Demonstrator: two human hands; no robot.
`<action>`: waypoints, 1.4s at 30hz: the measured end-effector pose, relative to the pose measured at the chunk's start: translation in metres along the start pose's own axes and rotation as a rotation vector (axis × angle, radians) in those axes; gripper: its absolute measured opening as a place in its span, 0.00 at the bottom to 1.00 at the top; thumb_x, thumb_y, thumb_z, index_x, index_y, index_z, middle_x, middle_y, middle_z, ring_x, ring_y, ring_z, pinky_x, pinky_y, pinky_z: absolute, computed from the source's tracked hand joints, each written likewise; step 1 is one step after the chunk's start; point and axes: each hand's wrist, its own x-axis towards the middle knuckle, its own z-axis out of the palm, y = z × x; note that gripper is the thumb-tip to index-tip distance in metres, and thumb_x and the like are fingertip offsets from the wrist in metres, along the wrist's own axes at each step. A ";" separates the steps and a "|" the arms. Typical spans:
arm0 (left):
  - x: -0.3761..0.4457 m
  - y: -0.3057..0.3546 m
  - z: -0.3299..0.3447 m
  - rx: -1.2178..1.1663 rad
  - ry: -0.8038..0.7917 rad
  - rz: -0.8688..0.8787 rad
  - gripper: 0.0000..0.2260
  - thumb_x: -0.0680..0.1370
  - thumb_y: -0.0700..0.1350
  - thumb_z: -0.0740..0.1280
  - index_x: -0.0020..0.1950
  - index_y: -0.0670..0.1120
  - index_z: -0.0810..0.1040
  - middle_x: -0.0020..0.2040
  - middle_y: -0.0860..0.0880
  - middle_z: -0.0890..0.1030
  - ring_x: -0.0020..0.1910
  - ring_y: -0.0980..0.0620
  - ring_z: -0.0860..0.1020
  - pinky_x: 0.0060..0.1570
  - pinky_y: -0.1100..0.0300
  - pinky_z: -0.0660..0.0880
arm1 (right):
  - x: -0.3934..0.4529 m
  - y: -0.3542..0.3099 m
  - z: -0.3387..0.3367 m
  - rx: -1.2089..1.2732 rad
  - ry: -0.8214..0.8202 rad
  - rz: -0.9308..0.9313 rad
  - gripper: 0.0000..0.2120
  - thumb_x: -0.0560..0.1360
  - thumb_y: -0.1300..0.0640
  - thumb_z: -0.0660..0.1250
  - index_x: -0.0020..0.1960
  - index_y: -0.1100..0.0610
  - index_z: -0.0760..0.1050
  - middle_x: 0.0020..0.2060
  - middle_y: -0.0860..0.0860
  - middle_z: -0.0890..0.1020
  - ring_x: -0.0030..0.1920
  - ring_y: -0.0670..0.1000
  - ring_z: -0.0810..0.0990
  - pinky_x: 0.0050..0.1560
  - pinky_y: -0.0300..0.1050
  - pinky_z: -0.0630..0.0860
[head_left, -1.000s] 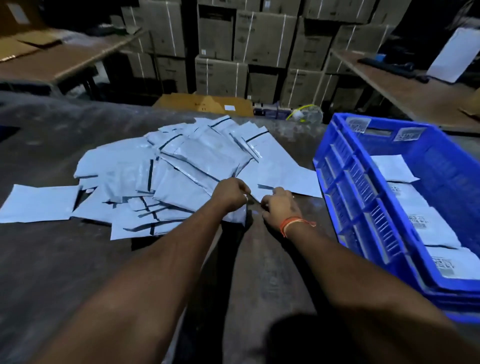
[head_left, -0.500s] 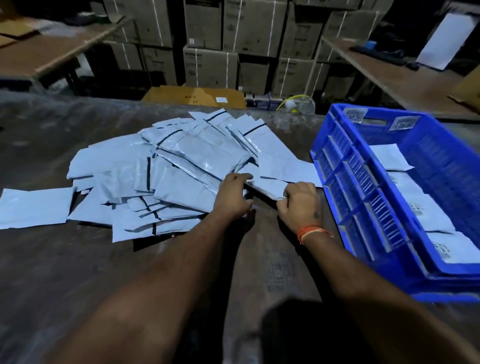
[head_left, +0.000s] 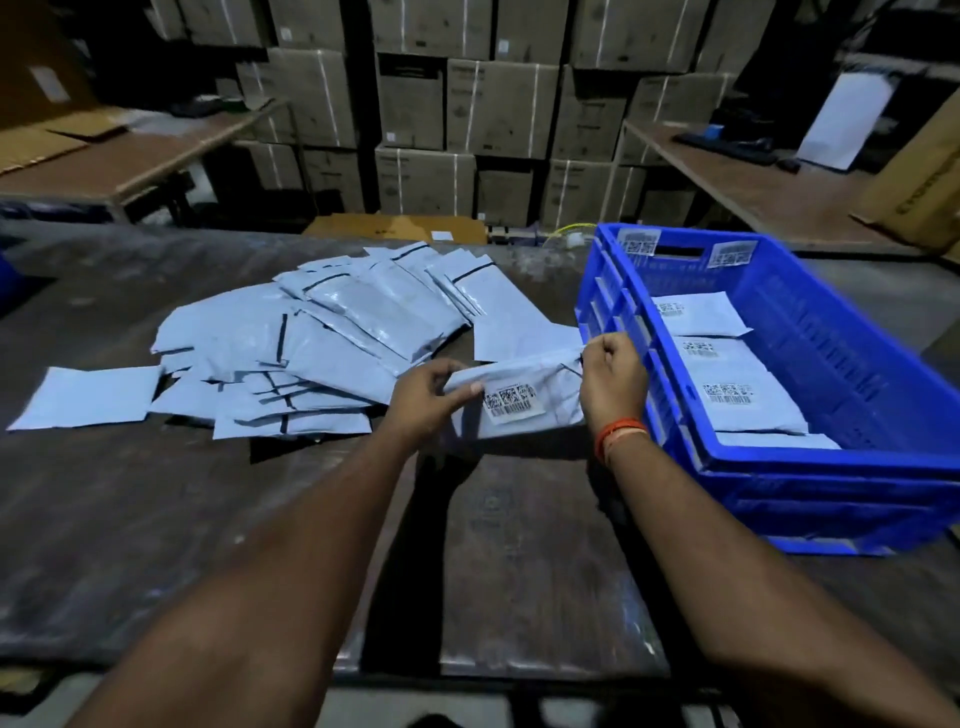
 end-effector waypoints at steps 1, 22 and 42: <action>-0.010 -0.005 -0.003 -0.060 0.020 -0.021 0.07 0.74 0.49 0.77 0.45 0.49 0.82 0.39 0.59 0.82 0.40 0.62 0.78 0.44 0.62 0.75 | -0.002 0.004 -0.002 -0.003 -0.030 0.055 0.07 0.76 0.60 0.62 0.40 0.58 0.75 0.34 0.52 0.77 0.37 0.52 0.74 0.39 0.46 0.69; -0.124 -0.035 0.022 0.754 0.197 -0.112 0.12 0.79 0.49 0.65 0.62 0.52 0.79 0.64 0.49 0.77 0.64 0.44 0.73 0.59 0.47 0.74 | -0.110 0.095 -0.015 -0.558 -0.396 -0.348 0.17 0.75 0.53 0.58 0.56 0.58 0.79 0.52 0.57 0.81 0.55 0.62 0.77 0.57 0.54 0.74; -0.169 -0.055 0.025 0.922 -0.077 -0.085 0.25 0.82 0.60 0.46 0.80 0.61 0.57 0.81 0.46 0.59 0.80 0.42 0.55 0.75 0.40 0.56 | -0.159 0.103 -0.009 -0.931 -0.729 -0.457 0.34 0.78 0.37 0.37 0.81 0.47 0.50 0.81 0.50 0.53 0.80 0.52 0.49 0.76 0.58 0.51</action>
